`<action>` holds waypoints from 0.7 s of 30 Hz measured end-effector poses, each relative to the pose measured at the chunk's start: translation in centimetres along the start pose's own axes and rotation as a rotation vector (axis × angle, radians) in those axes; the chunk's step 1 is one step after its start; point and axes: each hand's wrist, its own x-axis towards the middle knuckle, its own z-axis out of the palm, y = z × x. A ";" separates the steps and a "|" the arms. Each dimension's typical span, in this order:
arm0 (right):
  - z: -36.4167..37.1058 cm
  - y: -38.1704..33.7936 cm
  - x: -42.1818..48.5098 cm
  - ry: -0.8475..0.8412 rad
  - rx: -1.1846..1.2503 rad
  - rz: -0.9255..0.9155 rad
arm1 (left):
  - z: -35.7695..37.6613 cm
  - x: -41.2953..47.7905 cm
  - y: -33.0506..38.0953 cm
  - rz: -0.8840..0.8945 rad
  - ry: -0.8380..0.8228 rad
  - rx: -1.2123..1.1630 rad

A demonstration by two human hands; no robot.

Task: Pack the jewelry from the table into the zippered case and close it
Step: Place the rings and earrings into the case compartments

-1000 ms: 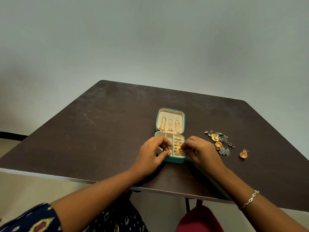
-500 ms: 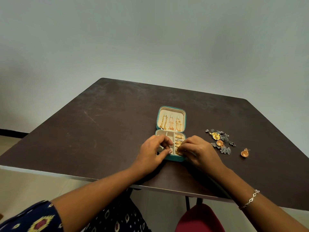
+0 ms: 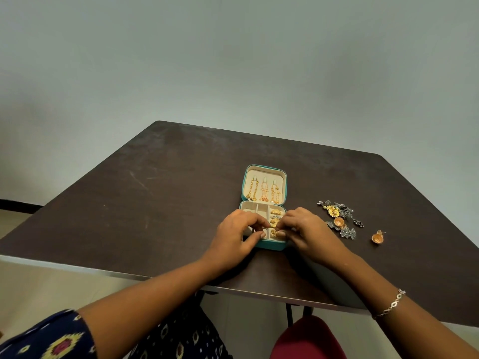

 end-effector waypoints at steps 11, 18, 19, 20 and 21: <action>0.1 -1.2 0.1 0.019 0.276 -0.039 | 0.0 0.0 0.2 0.014 0.007 0.044; 0.7 -1.6 -0.3 0.165 0.138 -0.116 | -0.1 0.0 0.3 -0.018 0.016 0.039; 0.8 -1.6 -0.4 0.183 0.111 -0.129 | -0.2 0.0 0.4 -0.020 0.015 0.038; 0.9 -1.6 -0.4 0.200 0.093 -0.134 | -0.2 0.0 0.4 -0.021 0.013 0.039; 0.9 -1.7 -0.5 0.219 0.078 -0.136 | -0.2 0.0 0.4 -0.022 0.010 0.040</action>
